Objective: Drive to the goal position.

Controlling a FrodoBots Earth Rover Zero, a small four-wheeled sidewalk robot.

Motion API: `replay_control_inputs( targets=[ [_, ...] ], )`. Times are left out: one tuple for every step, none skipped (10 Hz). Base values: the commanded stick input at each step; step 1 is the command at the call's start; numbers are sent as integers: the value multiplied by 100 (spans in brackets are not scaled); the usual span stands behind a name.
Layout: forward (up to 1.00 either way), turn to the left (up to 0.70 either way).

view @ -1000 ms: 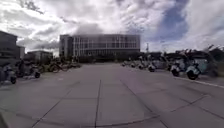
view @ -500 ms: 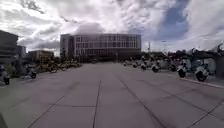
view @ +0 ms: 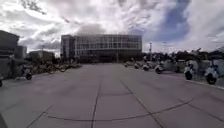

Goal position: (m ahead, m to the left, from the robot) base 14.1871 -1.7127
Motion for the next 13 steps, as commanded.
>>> replay_control_inputs(
  targets=[
    [70, 1],
    [70, 1],
    [70, 1],
    [70, 1],
    [70, 1],
    [70, 1],
    [70, 1],
    [70, 1],
    [70, 1],
    [70, 1],
    [70, 1],
    [70, 1],
    [70, 1]
  ],
)
